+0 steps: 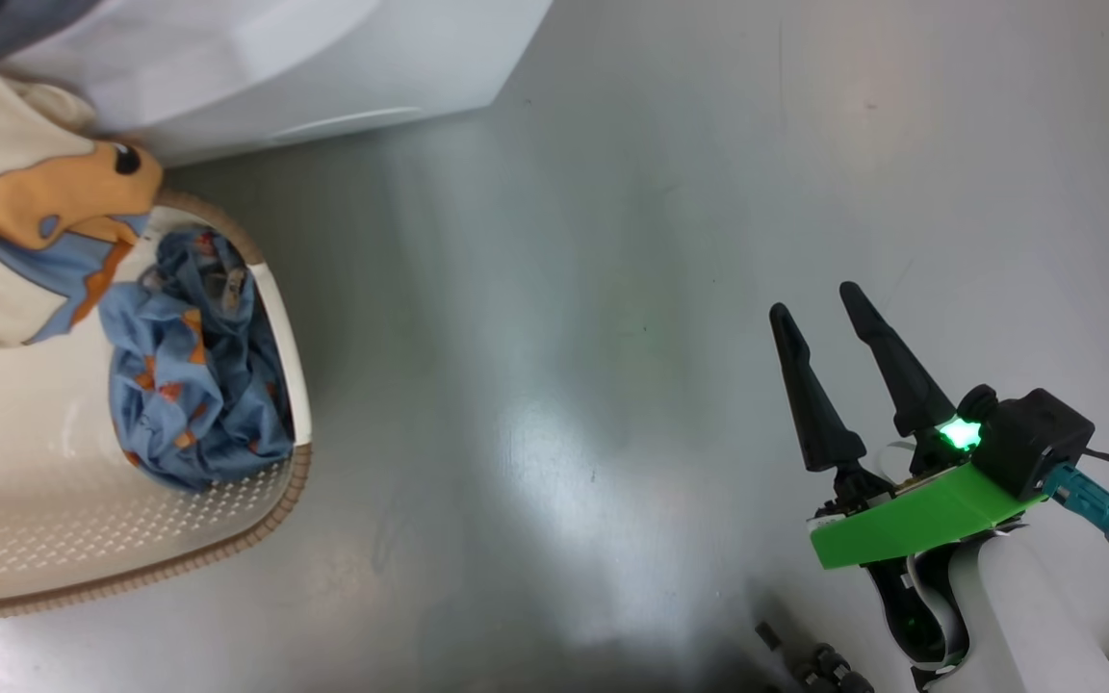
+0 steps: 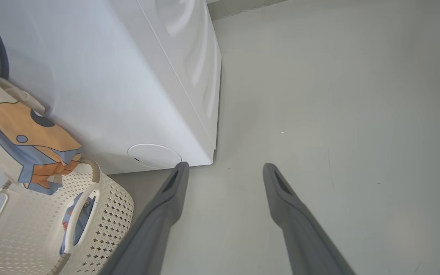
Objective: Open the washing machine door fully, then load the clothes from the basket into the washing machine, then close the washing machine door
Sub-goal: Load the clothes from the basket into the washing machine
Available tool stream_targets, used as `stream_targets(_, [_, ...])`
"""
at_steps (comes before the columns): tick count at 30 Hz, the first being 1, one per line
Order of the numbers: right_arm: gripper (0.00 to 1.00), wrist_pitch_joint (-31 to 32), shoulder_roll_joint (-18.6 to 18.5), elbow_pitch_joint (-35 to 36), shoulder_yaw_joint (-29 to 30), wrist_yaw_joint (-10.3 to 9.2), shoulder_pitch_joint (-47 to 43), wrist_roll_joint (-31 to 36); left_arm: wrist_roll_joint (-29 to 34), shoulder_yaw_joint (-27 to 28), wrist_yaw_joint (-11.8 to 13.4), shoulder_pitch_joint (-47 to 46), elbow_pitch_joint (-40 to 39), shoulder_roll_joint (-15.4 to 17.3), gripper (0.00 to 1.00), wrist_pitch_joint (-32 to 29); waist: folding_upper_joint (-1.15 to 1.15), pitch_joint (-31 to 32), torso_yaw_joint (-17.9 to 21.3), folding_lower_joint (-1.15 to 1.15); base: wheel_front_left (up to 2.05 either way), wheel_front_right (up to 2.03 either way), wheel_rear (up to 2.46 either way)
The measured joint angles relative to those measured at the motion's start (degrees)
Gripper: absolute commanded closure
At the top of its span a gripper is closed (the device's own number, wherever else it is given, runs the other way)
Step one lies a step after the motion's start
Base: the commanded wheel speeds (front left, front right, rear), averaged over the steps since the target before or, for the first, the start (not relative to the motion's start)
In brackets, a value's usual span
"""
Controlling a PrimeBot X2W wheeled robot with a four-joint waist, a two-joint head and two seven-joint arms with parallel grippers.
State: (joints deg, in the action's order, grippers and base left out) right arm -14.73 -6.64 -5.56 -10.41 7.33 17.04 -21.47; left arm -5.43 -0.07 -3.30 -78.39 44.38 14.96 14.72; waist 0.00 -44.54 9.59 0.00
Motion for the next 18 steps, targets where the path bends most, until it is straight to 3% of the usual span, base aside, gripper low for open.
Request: stream_targets(18, [0.00, 0.0, -1.3, -2.0, 0.7, 0.00, 0.2, -0.3, -2.5, 1.1, -2.1, 14.8, -0.2, -4.1, 0.00, 0.0, 0.00, 10.0, -3.4, 0.00, 0.00, 0.00, 0.00])
